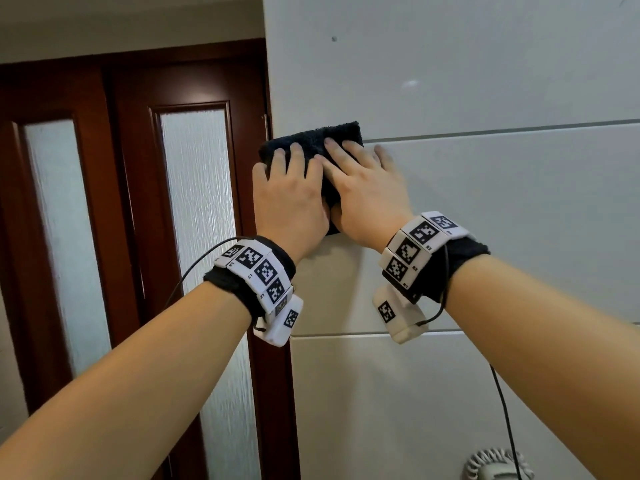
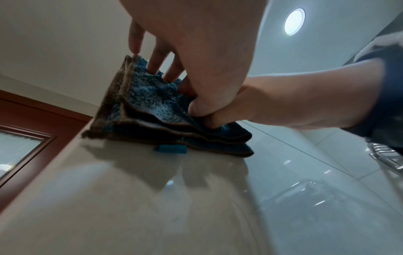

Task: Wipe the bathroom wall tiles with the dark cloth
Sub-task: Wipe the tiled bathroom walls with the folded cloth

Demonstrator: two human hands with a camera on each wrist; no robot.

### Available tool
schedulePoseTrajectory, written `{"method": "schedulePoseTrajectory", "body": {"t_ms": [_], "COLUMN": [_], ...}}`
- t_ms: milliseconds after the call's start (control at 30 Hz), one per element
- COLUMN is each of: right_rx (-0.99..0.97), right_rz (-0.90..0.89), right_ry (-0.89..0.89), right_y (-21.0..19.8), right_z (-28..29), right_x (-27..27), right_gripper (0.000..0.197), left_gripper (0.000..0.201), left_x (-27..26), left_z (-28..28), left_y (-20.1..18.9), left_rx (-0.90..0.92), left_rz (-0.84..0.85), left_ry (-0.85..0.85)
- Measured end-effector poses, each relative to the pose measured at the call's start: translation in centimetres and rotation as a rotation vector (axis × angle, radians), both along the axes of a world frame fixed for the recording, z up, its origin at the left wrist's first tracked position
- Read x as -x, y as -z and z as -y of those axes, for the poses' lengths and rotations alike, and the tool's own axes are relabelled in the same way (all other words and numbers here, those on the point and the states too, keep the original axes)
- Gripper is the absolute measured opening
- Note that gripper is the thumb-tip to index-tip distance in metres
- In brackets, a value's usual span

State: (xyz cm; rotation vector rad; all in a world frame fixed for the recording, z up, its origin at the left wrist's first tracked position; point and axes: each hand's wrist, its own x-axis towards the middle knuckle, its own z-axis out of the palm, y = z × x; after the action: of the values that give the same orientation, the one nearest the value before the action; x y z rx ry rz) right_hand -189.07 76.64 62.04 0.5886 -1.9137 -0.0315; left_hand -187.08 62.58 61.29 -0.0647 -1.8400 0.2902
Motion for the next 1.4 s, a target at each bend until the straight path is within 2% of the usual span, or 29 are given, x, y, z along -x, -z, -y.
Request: {"method": "schedulePoseTrajectory", "body": {"t_ms": [233,633,1067,1400], "right_rx": [-0.007,0.020,0.035,0.062], "right_rz": [0.022,-0.022,0.068,0.104], "right_ry": [0.000,-0.032,0.105,0.147], "right_y": [-0.1,-0.1,0.0,0.0], "right_z": [-3.8,-14.8,-28.9,-35.4], "right_x": [0.5,2.1,2.7,2.9], "right_gripper": [0.064,0.063,0.075,0.076], "left_gripper": [0.050,0.050,0.052,0.056], "left_x": [0.2,1.7,3.2,3.1], "left_z": [-3.4,-14.3,-27.9,-34.5], "left_y": [-0.2,-0.3,-0.3,-0.6], "left_rx": [0.011,0.013,0.061,0.072], "left_rz": [0.002,0.023,0.068,0.135], "left_ry": [-0.008,0.017,0.069,0.036]}}
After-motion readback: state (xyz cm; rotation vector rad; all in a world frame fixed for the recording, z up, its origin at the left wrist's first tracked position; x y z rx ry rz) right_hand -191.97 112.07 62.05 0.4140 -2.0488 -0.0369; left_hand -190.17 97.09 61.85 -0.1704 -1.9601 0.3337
